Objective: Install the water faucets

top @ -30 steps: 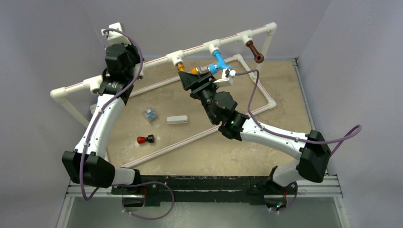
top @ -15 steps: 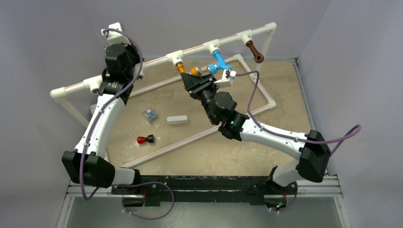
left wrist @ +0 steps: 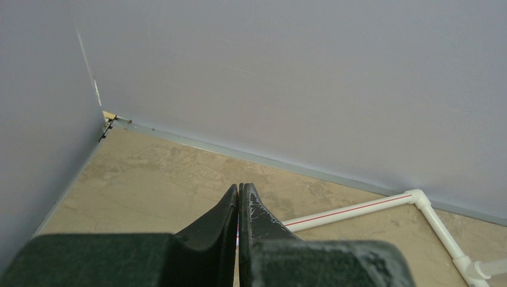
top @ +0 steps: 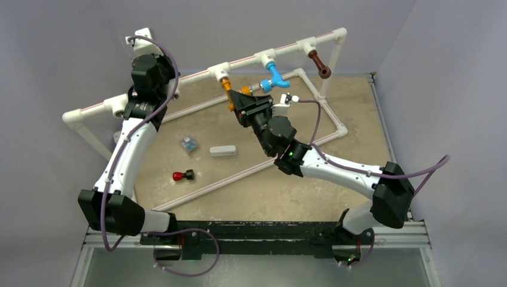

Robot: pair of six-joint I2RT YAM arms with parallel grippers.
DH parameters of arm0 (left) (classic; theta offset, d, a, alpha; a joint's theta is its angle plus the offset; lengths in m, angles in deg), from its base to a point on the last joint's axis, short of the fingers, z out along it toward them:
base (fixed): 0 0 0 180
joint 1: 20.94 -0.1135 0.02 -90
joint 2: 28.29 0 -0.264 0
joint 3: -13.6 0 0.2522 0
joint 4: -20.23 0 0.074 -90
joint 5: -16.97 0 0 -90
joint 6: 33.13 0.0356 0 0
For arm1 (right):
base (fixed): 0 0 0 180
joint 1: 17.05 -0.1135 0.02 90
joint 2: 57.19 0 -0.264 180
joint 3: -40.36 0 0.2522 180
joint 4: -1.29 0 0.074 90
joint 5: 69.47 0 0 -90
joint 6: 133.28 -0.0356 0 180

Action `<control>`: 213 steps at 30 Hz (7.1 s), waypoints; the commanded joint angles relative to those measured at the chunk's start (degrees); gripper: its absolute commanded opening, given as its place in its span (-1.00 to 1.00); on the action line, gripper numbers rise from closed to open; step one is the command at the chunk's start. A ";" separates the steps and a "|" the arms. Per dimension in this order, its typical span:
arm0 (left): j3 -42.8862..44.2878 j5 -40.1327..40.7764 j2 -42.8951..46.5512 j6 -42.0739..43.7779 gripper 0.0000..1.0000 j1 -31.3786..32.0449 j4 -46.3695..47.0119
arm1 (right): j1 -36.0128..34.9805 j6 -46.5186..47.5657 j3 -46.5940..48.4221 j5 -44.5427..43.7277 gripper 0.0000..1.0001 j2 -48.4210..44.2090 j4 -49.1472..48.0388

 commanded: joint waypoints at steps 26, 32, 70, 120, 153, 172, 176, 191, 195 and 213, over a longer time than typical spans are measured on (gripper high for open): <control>-2.69 -3.25 -1.59 0.34 -1.00 0.56 -11.70 | 0.58 1.48 -8.07 4.41 0.50 -5.76 -3.06; -2.69 -2.96 -1.68 0.51 -1.00 0.56 -11.63 | 0.80 12.01 -11.07 5.34 0.59 -9.61 -6.28; -2.16 -3.54 -2.73 0.60 -1.00 0.10 -12.00 | -2.38 122.15 -7.47 11.33 0.61 -22.87 14.54; -2.16 -3.01 -3.08 1.04 -1.00 0.12 -12.21 | -3.68 170.60 3.15 6.79 0.32 4.17 -7.84; -1.98 -3.59 -3.32 0.86 -1.00 0.07 -12.23 | -3.77 105.43 13.21 -0.50 -1.00 6.59 -3.74; -1.90 -5.19 -3.27 0.78 -1.00 -0.06 -12.21 | 3.70 44.11 7.34 3.43 -1.00 -0.35 -5.27; -1.90 -5.51 -3.24 0.72 -1.00 -0.06 -12.23 | 4.85 34.25 4.51 3.40 -1.00 -1.78 -8.52; -1.90 -6.79 -3.25 0.69 -1.00 -0.15 -12.13 | 14.88 0.92 0.91 11.28 -1.00 -1.31 -10.05; -1.90 -7.05 -3.43 0.60 -1.00 -0.28 -12.11 | 16.12 -9.24 -0.60 14.51 -1.00 -0.43 -12.12; -1.81 -7.36 -3.52 0.42 -1.00 -0.58 -12.30 | 16.23 -7.56 -2.48 17.43 -0.08 -2.32 -14.85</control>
